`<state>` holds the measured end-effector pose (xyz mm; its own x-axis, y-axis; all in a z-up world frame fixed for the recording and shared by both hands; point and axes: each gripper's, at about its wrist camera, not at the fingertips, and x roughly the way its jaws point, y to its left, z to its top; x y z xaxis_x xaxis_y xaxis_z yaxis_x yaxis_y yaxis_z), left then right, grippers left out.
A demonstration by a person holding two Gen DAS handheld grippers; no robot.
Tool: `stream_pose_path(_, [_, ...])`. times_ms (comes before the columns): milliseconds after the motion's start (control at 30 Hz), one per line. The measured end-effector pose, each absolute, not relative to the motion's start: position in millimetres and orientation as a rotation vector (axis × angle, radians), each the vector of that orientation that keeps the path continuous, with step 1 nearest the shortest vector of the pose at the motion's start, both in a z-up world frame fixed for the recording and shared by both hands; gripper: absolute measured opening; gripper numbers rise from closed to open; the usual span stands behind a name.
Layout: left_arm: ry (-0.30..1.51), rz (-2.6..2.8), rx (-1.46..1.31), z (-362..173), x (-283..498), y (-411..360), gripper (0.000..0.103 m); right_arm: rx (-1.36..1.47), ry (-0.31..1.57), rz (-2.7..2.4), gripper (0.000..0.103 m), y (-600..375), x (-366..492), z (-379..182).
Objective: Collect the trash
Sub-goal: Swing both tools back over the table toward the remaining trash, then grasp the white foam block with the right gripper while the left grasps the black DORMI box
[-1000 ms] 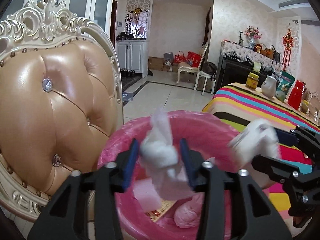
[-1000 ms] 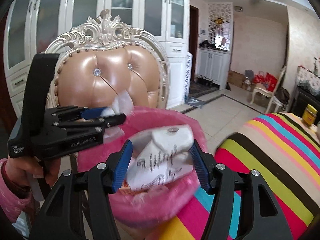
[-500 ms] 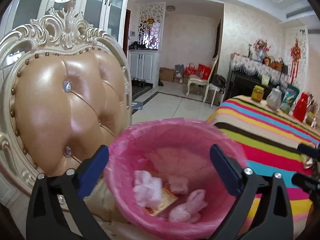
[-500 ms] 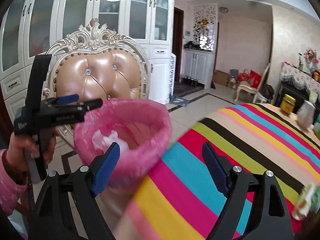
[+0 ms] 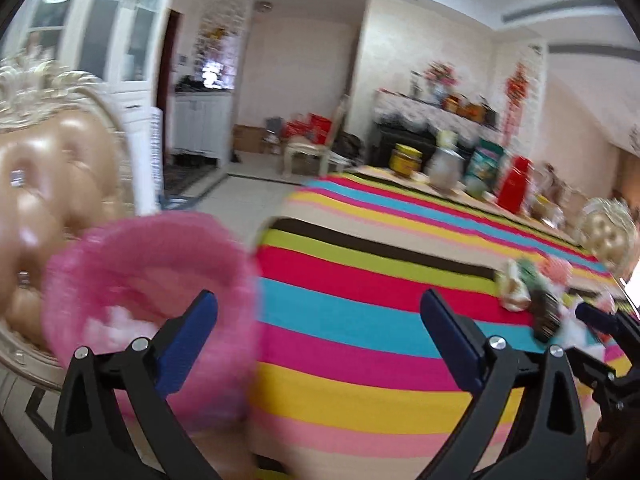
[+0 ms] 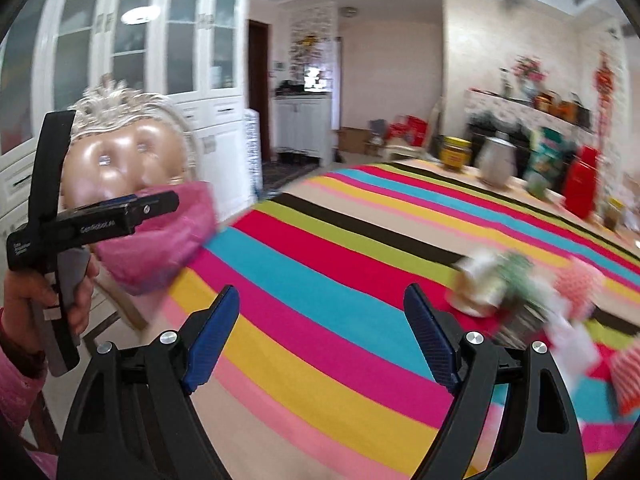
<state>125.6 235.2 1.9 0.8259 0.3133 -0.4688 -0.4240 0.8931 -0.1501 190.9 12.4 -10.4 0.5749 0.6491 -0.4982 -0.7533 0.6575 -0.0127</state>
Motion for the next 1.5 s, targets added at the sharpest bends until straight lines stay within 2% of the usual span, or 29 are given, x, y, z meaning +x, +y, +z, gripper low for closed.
stream_pose_path(333, [0.551, 0.167, -0.169, -24, 189, 109, 0.098, -0.152, 0.557, 0.597, 0.081, -118, 214, -29])
stream_pose_path(533, [0.577, 0.119, -0.116, -32, 210, 70, 0.098, -0.147, 0.608, 0.545, 0.081, -160, 226, -40])
stream_pose_path(967, [0.587, 0.111, -0.117, -33, 222, 55, 0.098, -0.264, 0.757, 0.563, 0.084, -153, 243, -68])
stream_pose_path(1167, [0.584, 0.130, -0.133, -30, 220, 67, 0.098, -0.342, 0.760, 0.592, 0.084, -134, 235, -69])
stream_pose_path(1500, [0.592, 0.133, -0.146, -31, 218, 76, 0.098, -0.287, 0.756, 0.671, 0.084, -119, 242, -63])
